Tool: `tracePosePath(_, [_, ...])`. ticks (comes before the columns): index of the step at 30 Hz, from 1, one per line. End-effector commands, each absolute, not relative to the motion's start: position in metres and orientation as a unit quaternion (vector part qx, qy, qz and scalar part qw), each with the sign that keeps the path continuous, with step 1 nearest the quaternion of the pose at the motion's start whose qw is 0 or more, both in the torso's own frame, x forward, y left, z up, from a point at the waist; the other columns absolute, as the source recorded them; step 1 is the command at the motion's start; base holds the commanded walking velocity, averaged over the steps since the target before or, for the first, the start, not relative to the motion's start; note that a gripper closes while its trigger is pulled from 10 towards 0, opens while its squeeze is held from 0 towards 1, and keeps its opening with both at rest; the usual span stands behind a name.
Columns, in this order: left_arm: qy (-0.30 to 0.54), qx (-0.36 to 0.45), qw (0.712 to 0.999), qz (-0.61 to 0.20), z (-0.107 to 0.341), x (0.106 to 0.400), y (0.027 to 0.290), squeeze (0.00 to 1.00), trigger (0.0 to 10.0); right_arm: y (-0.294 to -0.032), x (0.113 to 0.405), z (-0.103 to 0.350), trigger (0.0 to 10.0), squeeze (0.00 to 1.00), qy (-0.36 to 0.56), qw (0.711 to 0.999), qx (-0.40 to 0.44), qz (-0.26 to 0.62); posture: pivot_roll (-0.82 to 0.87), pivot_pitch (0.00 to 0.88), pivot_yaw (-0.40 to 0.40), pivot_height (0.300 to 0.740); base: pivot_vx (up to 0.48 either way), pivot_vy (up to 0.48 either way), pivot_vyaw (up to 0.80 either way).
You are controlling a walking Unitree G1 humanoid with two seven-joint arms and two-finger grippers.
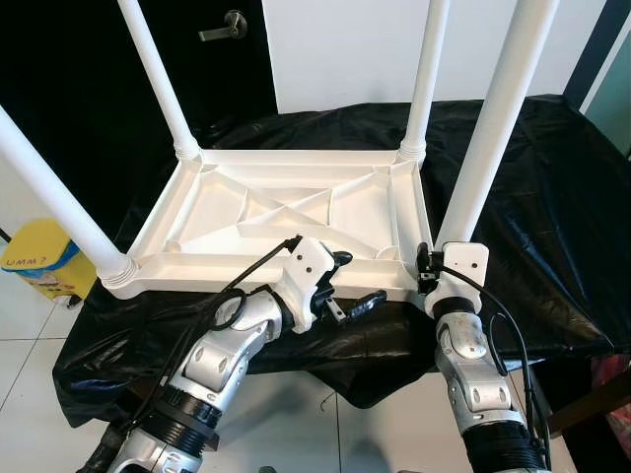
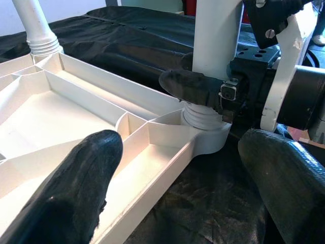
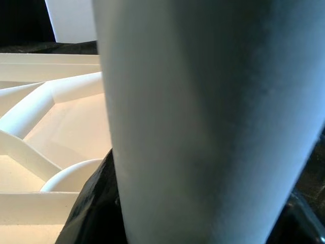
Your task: Building children table
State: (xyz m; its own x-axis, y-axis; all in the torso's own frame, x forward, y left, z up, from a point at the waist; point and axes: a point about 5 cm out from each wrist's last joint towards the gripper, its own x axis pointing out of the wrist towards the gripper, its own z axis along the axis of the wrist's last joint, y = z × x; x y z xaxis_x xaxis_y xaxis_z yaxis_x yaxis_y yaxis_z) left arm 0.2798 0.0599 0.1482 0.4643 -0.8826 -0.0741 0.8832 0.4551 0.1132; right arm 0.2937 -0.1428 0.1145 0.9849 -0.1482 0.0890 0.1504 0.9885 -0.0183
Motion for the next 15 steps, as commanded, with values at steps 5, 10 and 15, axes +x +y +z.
tracePosePath(5, [0.002,0.061,0.861,-0.506,0.152,0.286,0.063,0.0,10.0,-0.149,0.289,0.106,10.0,0.0,-0.021,0.995,-0.017,-0.098,-0.13,0.011,0.037,0.74,0.0,0.0,0.0])
tracePosePath(10, [-0.002,0.063,0.861,-0.505,0.153,0.289,0.059,0.0,10.0,-0.147,0.29,0.111,10.0,0.99,-0.032,0.996,-0.018,-0.086,-0.13,0.011,0.021,0.74,0.0,0.0,0.0])
tracePosePath(15, [-0.006,0.064,0.863,-0.502,0.154,0.29,0.059,0.0,10.0,-0.144,0.291,0.116,10.0,1.0,-0.042,0.997,-0.015,-0.06,-0.13,0.012,0.013,0.74,0.0,0.0,0.0])
